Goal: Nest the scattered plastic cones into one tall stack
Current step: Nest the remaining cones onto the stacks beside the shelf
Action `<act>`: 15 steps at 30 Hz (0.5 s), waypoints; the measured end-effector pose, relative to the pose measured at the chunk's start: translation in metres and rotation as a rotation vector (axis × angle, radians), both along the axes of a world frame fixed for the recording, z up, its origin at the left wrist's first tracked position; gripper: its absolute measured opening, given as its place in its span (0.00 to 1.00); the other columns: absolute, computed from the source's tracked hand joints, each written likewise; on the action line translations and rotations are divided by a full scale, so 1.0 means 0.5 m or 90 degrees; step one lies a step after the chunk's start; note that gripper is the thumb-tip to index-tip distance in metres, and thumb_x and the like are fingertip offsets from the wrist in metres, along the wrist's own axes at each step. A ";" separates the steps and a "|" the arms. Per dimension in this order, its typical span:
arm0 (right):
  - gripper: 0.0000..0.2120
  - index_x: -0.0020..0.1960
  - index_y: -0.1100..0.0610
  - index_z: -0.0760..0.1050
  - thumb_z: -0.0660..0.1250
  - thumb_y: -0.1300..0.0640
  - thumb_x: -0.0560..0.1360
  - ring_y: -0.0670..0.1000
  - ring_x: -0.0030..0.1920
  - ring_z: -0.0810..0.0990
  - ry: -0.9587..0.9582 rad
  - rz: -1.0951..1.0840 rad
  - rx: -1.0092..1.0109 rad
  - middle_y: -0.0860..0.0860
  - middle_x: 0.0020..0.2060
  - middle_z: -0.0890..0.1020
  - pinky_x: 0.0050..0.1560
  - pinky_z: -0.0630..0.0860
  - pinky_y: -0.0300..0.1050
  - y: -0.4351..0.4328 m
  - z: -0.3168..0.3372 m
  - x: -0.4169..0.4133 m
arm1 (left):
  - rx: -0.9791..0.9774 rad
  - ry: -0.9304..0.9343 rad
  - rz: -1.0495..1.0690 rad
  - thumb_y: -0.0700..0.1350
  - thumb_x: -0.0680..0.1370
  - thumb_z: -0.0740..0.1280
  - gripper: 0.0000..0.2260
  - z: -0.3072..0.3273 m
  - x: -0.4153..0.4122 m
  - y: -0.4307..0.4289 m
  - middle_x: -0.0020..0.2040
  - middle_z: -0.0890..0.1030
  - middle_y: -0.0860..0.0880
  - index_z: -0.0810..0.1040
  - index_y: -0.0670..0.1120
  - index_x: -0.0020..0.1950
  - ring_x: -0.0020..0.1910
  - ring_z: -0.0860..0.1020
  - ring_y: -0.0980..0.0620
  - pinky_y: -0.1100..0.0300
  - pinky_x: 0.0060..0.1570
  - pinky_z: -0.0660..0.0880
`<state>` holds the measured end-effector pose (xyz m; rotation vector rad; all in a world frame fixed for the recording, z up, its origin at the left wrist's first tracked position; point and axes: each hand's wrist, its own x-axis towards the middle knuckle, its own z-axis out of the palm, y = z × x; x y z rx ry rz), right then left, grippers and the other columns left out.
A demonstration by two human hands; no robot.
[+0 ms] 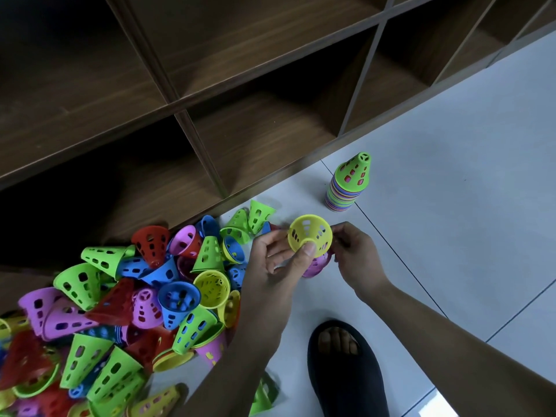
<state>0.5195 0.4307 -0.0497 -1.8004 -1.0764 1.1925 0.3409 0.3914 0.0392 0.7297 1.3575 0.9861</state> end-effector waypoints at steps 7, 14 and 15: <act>0.08 0.49 0.48 0.82 0.67 0.59 0.83 0.47 0.44 0.82 -0.014 0.006 -0.013 0.44 0.45 0.87 0.49 0.78 0.50 0.009 -0.014 0.012 | -0.053 0.132 -0.039 0.61 0.69 0.82 0.24 -0.070 -0.004 -0.005 0.54 0.87 0.57 0.78 0.58 0.61 0.55 0.85 0.61 0.52 0.57 0.81; 0.09 0.49 0.48 0.83 0.66 0.59 0.82 0.45 0.45 0.81 -0.081 0.067 -0.006 0.41 0.46 0.86 0.47 0.76 0.44 0.035 0.000 0.026 | -0.041 0.265 -0.070 0.71 0.65 0.77 0.28 -0.112 -0.052 -0.030 0.58 0.82 0.60 0.76 0.63 0.60 0.57 0.81 0.62 0.48 0.56 0.82; 0.09 0.49 0.48 0.83 0.66 0.58 0.82 0.43 0.44 0.81 -0.097 0.089 -0.001 0.41 0.45 0.86 0.46 0.75 0.41 0.047 0.004 0.023 | -0.034 0.293 -0.067 0.70 0.65 0.77 0.27 -0.119 -0.063 -0.039 0.57 0.82 0.60 0.77 0.63 0.59 0.56 0.82 0.61 0.47 0.55 0.83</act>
